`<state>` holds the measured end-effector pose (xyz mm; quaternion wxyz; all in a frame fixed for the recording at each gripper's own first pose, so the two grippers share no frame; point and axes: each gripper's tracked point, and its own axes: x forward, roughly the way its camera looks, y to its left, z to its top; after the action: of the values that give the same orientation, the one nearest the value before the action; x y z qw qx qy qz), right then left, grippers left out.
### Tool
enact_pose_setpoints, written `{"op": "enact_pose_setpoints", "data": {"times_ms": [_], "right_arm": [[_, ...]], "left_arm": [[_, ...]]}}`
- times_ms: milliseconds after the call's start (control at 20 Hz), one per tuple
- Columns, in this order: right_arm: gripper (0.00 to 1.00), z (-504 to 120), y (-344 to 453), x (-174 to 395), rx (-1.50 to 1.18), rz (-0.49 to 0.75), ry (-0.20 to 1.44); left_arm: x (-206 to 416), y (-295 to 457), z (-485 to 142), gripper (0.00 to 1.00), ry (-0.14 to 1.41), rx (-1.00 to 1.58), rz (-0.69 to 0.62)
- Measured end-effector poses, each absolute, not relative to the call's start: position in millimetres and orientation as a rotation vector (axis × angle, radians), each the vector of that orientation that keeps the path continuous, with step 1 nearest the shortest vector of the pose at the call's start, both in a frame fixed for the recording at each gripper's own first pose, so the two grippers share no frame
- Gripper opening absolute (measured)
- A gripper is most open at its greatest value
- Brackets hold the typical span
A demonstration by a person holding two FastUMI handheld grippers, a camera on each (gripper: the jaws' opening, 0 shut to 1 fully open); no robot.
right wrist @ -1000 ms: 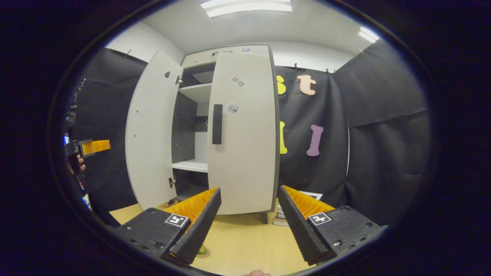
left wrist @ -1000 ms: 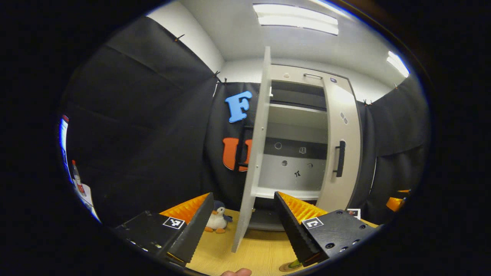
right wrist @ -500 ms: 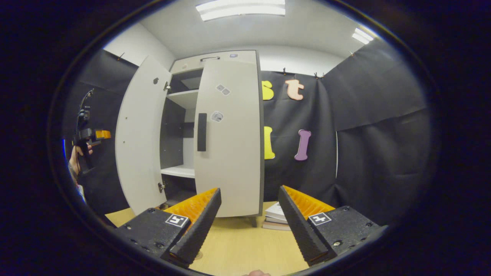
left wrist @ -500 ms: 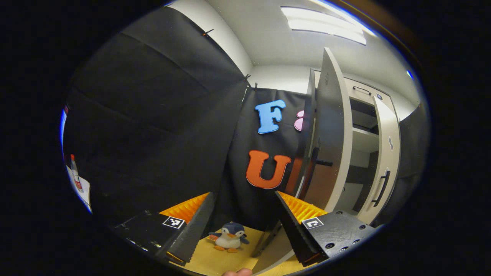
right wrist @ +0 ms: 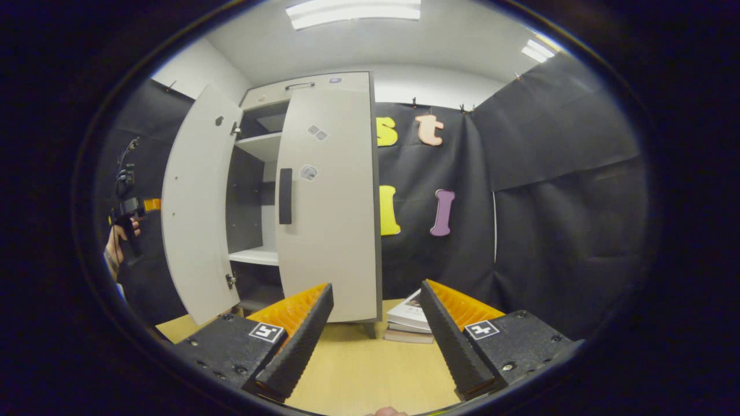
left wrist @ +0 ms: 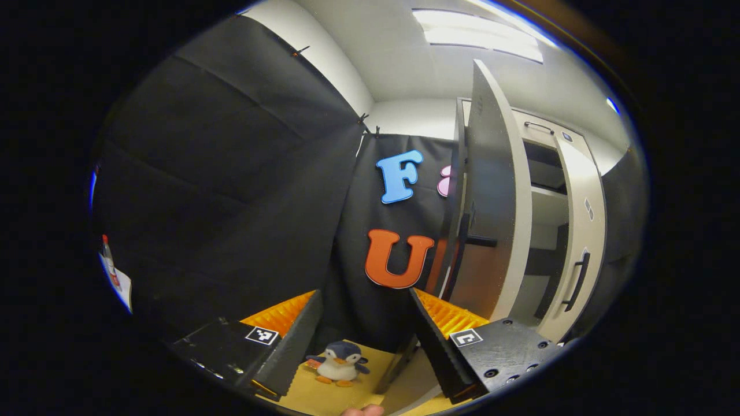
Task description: Grasp the bottle in the cabinet with the left hand and place it on the coaster, then close the right door with the right hand and the left door with the left hand.
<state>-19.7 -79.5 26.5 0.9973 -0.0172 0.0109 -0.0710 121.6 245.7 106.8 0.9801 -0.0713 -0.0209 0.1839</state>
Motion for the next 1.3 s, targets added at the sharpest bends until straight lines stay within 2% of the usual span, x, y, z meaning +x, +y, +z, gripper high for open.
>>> {"op": "enact_pose_setpoints", "data": {"times_ms": [50, 100, 150, 200, 250, 300, 400, 450, 500, 550, 650, 700, 750, 800, 850, 900, 950, 1000, 1150, 1300], "right_arm": [[0.99, 27.2, -79.1, -19.5, -0.025, -0.14, 0.02], [0.99, 29.2, -77.8, -19.2, -0.015, -0.137, 0.014], [0.99, 30.4, -77.0, -20.7, -0.006, -0.135, 0.007], [0.94, 31.7, -76.5, -21.7, 0.002, -0.136, 0.001], [0.99, 32.3, -76.2, -23.7, 0.006, -0.139, -0.002], [0.99, 33.4, -75.9, -26.7, 0.007, -0.143, -0.007], [0.99, 34.7, -78.7, -33.4, 0.006, -0.159, -0.016], [0.99, 33.8, -80.9, -37.0, 0.003, -0.169, -0.014], [0.99, 32.5, -83.4, -41.1, 0.002, -0.179, -0.011], [0.99, 31.8, -85.4, -44.1, 0.002, -0.186, -0.007], [0.99, 31.0, -87.9, -48.9, 0.015, -0.195, -0.003], [0.99, 33.8, -89.1, -49.5, 0.023, -0.199, -0.009], [0.99, 35.7, -91.5, -49.9, 0.026, -0.206, -0.017], [0.99, 37.9, -93.7, -51.7, 0.025, -0.213, -0.021], [0.99, 37.6, -94.8, -53.4, 0.02, -0.216, -0.02], [0.98, 37.2, -96.2, -54.3, 0.018, -0.217, -0.017], [0.99, 37.1, -97.5, -55.0, 0.017, -0.22, -0.015], [0.99, 37.9, -99.2, -55.5, 0.018, -0.225, -0.015], [0.99, 38.2, -101.8, -53.8, 0.042, -0.226, -0.022], [0.99, 33.7, -87.7, -42.6, 0.074, -0.174, -0.013]], "left_arm": [[121.7, 238.1, 108.8, 0.92, -0.044, -0.142, 0.359], [120.8, 229.2, 108.8, 1.0, -0.038, -0.137, 0.343], [120.3, 220.3, 110.0, 0.92, -0.038, -0.134, 0.324], [121.2, 209.5, 109.1, 0.92, -0.034, -0.132, 0.299], [122.8, 201.5, 107.7, 0.91, -0.032, -0.133, 0.273], [125.0, 191.9, 106.8, 0.99, -0.033, -0.134, 0.249], [131.4, 174.3, 108.5, 0.99, -0.054, -0.142, 0.207], [135.3, 165.1, 107.7, 0.91, -0.058, -0.156, 0.188], [140.1, 156.6, 106.3, 0.91, -0.054, -0.173, 0.165], [146.3, 147.0, 105.0, 0.99, -0.048, -0.192, 0.141], [153.4, 126.7, 100.2, 0.99, -0.027, -0.214, 0.089], [158.9, 117.2, 98.1, 0.92, -0.017, -0.211, 0.066], [162.8, 110.2, 97.0, 0.92, -0.011, -0.203, 0.052], [166.5, 107.2, 96.4, 0.99, -0.013, -0.202, 0.046], [167.7, 105.6, 95.1, 0.94, -0.015, -0.198, 0.04], [167.9, 104.3, 96.0, 0.94, -0.014, -0.186, 0.032], [168.5, 102.6, 96.6, 1.0, -0.014, -0.172, 0.037], [167.5, 103.7, 98.7, 0.94, -0.02, -0.161, 0.042], [160.9, 106.5, 104.9, 0.94, -0.044, -0.15, 0.042], [147.7, 102.9, 106.8, 0.94, -0.027, -0.146, 0.042]]}}
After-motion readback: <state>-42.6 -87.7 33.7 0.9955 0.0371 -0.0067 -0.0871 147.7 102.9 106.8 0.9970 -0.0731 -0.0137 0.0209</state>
